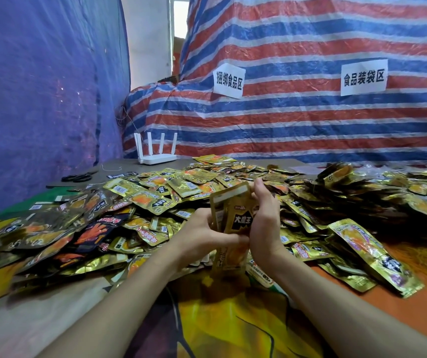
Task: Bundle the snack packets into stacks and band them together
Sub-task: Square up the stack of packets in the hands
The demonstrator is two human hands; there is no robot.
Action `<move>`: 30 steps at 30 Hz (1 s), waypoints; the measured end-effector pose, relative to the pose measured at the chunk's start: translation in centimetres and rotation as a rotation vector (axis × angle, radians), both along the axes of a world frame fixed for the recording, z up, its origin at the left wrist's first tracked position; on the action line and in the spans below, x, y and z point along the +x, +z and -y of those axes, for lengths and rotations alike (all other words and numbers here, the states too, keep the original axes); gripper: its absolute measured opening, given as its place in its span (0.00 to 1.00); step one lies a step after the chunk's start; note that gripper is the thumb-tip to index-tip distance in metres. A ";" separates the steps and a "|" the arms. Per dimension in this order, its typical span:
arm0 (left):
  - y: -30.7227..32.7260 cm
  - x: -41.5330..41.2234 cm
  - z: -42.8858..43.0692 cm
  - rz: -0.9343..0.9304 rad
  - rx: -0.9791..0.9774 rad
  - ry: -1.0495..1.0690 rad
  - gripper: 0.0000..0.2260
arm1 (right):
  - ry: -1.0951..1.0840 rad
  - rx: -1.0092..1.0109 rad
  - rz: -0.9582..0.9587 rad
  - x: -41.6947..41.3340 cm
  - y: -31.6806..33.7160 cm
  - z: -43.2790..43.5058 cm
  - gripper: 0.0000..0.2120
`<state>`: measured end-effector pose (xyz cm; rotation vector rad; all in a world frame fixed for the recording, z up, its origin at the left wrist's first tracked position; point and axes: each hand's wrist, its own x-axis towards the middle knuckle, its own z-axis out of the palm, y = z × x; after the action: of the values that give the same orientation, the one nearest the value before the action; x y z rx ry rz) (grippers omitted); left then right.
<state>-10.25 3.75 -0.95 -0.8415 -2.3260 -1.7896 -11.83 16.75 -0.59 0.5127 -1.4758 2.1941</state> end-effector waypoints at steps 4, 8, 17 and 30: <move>-0.1 0.8 -0.7 0.044 0.094 -0.058 0.12 | 0.133 0.040 0.073 -0.1 -0.1 0.0 0.20; 0.0 1.3 -1.6 0.109 0.074 -0.032 0.06 | 0.103 0.143 0.010 -0.3 -0.1 -0.2 0.21; -0.3 1.5 -2.2 0.121 0.134 0.049 0.13 | -0.119 0.422 -0.070 -0.6 -0.1 -1.0 0.23; 0.1 1.8 -2.4 0.201 0.234 0.056 0.24 | -0.563 1.208 0.332 3.6 3.5 -12.4 0.09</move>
<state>-8.41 6.17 -0.83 -0.5816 -2.1631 -2.1568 -8.19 29.14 2.86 0.0192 -2.6326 0.8052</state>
